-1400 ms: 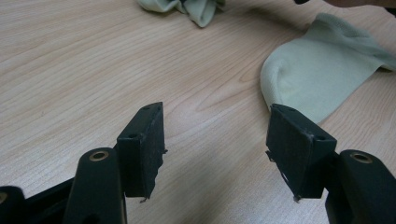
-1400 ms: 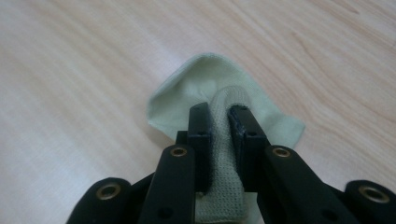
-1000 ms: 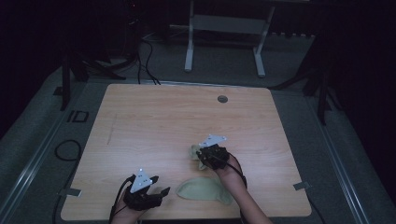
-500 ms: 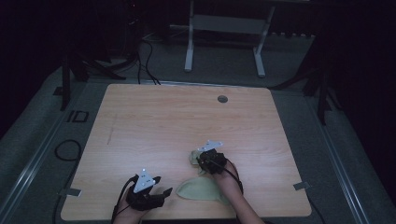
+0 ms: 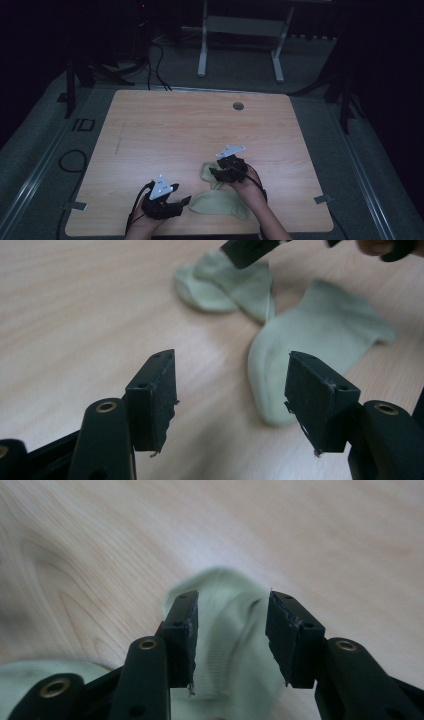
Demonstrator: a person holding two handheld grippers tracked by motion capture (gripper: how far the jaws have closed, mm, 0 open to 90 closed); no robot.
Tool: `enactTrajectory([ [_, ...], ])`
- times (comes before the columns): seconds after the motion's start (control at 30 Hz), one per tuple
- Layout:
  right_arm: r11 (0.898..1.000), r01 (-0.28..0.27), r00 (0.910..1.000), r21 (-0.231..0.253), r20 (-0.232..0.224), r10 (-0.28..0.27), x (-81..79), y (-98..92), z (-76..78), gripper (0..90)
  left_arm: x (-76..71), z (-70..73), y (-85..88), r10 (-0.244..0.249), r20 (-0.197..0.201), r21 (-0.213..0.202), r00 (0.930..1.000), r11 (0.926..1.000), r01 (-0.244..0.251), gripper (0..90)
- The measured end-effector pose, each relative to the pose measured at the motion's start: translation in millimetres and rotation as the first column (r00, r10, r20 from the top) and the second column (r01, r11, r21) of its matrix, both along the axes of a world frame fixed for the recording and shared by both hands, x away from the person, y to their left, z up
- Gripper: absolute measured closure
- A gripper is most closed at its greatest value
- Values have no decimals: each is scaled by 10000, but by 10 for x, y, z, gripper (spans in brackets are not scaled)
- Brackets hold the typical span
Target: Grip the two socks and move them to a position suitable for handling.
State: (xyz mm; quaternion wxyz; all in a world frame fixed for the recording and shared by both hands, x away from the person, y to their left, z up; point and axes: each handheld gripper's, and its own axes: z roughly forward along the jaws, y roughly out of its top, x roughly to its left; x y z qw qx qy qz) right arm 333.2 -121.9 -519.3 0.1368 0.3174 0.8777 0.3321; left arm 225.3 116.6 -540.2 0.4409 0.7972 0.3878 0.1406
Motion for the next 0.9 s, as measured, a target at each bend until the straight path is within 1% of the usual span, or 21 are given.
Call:
enactTrajectory([
  [0.03, 9999, 22, 9999, 163, 169, -24, -9, -53, 118, 567, 83, 50, -64, -80, 130, 265, 9999, 9996, 77, 376],
  [0.07, 9999, 9, 9998, 153, 209, -12, -12, -72, 153, 572, 83, 50, -64, -80, 130, 265, 9999, 9996, 77, 376],
  [0.1, 9999, 9, 9998, 153, 209, -12, -12, -72, 153, 572, 139, 73, -105, -61, 177, 412, 9998, 9991, 53, 376],
  [0.13, 9998, 56, 9998, 178, 187, -59, -14, -89, 166, 583, 139, 73, -105, -61, 177, 412, 9998, 9991, 53, 376],
  [0.17, 9994, 36, 10000, 344, -63, -34, -13, -113, 138, 584, 336, 105, -214, -24, 139, 607, 9999, 9982, 16, 376],
  [0.23, 9995, 72, 9998, 302, -198, -66, -17, -114, 56, 586, 480, 97, -274, 65, -80, 603, 9999, 9982, -60, 375],
  [0.27, 9998, 21, 9995, 221, -316, -14, -18, -110, 8, 585, 549, 86, -301, 185, -115, 638, 9998, 9978, -177, 376],
  [0.3, 9998, 21, 9995, 221, -316, -14, -18, -110, 8, 585, 549, 86, -301, 185, -115, 638, 9998, 9978, -177, 377],
  [0.33, 9999, 51, 9990, 141, -450, -44, -20, -105, -38, 585, 677, 53, -348, 321, -312, 605, 9990, 9977, -302, 377],
  [0.37, 10000, 12, 9982, 50, -605, -9, -12, -96, -122, 586, 737, 30, -365, 404, -438, 551, 9982, 9978, -379, 392],
  [0.4, 10000, -1, 9977, 8, -683, 1, -5, -91, -154, 586, 782, 6, -382, 434, -548, 518, 9976, 9978, -406, 405],
  [0.47, 10000, 20, 9970, -36, -769, -22, 11, -81, -192, 616, 893, -56, -422, 555, -837, 763, 9949, 9959, -492, 414],
  [0.53, 9999, 9, 9971, -110, -757, -18, 28, -73, -219, 652, 982, -115, -435, 676, -1293, 695, 9893, 9958, -590, 459],
  [0.57, 9999, 27, 9968, -165, -796, -40, 31, -67, -226, 693, 1011, -141, -439, 704, -1420, 629, 9874, 9961, -620, 464],
  [0.6, 9998, -50, 9966, -192, -823, 34, 34, -63, -237, 699, 1027, -161, -447, 618, -1455, 666, 9874, 9964, -526, 500],
  [0.67, 9994, -169, 9963, -313, -846, 142, 36, -52, -268, 748, 1050, -193, -478, 469, -1570, 829, 9865, 9960, -342, 516],
  [0.7, 9994, -149, 9961, -307, -869, 121, 32, -49, -277, 761, 1056, -205, -494, 366, -1562, 924, 9870, 9955, -223, 539],
  [0.73, 9994, -151, 9963, -315, -853, 124, 31, -51, -286, 776, 1060, -215, -508, 330, -1536, 998, 9876, 9948, -177, 542],
  [0.8, 9997, -127, 9961, -216, -877, 108, 31, -60, -297, 800, 1062, -236, -532, 321, -1492, 992, 9883, 9949, -173, 608],
  [0.87, 9998, -40, 9972, -169, -751, 28, 25, -68, -299, 817, 1056, -245, -553, 344, -1435, 984, 9890, 9949, -204, 713],
  [0.9, 9999, -32, 9971, -124, -755, 22, 24, -72, -300, 821, 1049, -250, -570, 300, -1393, 1000, 9898, 9949, -160, 749],
])
